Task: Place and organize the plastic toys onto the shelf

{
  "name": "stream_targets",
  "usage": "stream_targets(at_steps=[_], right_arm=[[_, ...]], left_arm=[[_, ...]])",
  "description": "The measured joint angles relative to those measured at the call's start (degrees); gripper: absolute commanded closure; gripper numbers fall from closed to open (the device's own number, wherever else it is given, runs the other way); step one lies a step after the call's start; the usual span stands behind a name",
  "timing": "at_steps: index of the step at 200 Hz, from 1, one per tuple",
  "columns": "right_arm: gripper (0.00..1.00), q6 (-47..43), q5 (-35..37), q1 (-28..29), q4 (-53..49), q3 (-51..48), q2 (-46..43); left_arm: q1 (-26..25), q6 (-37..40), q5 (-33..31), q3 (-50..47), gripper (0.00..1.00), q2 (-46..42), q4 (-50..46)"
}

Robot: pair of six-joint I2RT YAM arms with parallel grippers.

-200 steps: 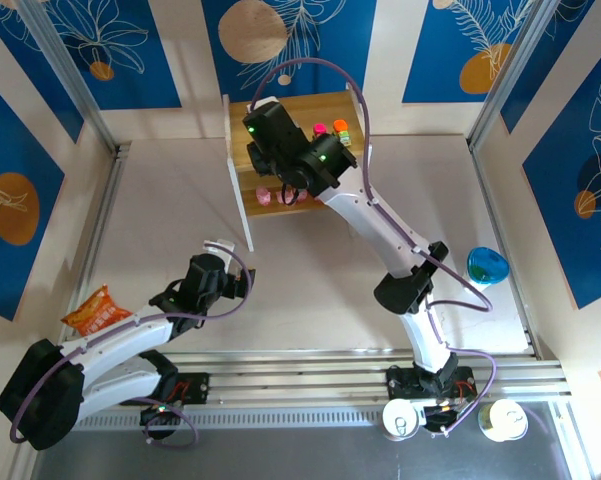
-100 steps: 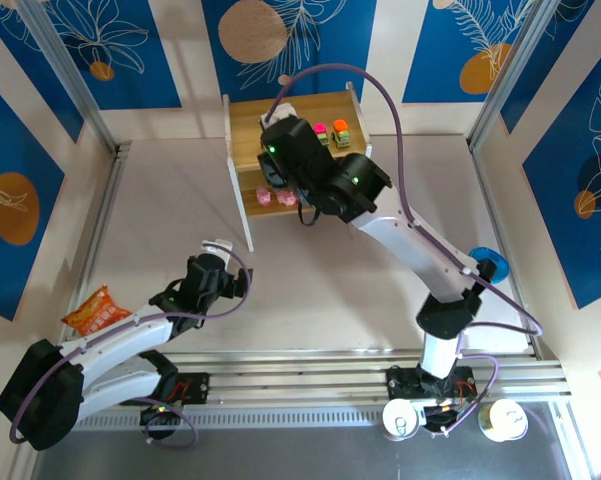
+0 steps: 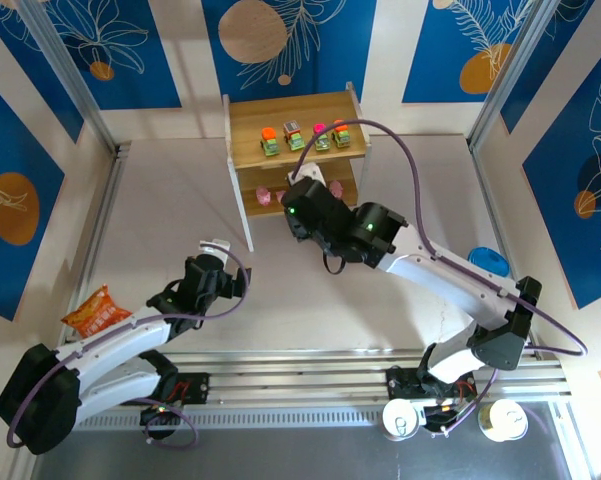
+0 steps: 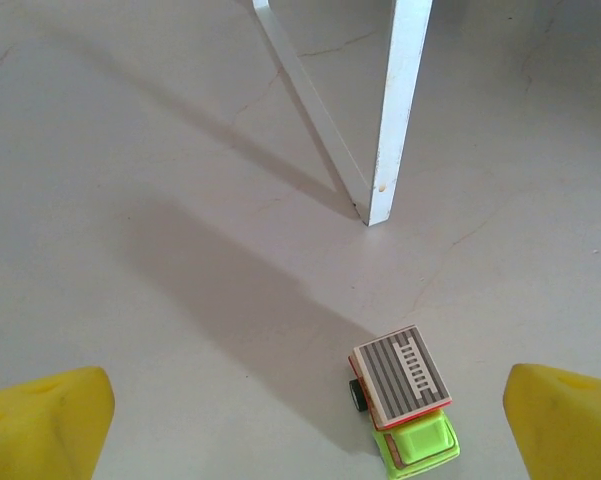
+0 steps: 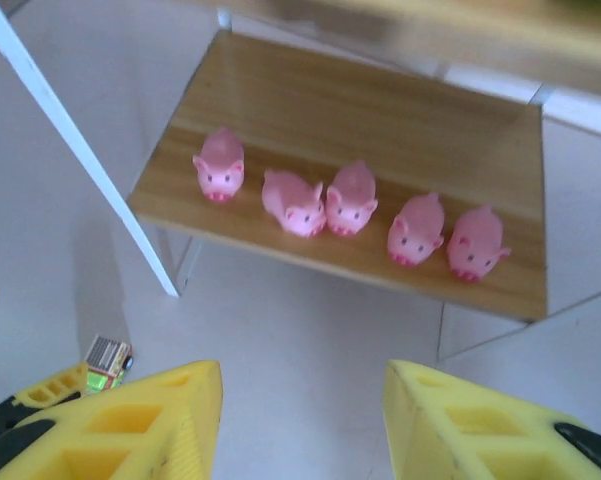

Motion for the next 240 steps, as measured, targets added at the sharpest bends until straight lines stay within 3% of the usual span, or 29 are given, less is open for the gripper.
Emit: stream_targets(at_steps=[33, 94, 173, 240], right_arm=[[0.54, 3.21, -0.52, 0.26, 0.55, -6.25, -1.33], [0.54, 6.91, -2.71, -1.33, 3.34, -16.76, -4.2], [0.56, 7.74, -6.27, -5.05, 7.85, -27.02, -9.35], [0.58, 7.5, -9.38, -7.89, 12.41, -33.29, -10.62]], left_arm=[[-0.48, -1.92, -0.48, 0.0, 0.07, 0.7, -0.37], [-5.2, -9.6, -5.33, 3.02, 0.07, 4.7, -3.48], [-8.57, -23.93, -10.69, 6.05, 0.14, 12.26, -8.74], [-10.34, -29.53, -13.07, 11.41, 0.19, 17.62, -11.3]])
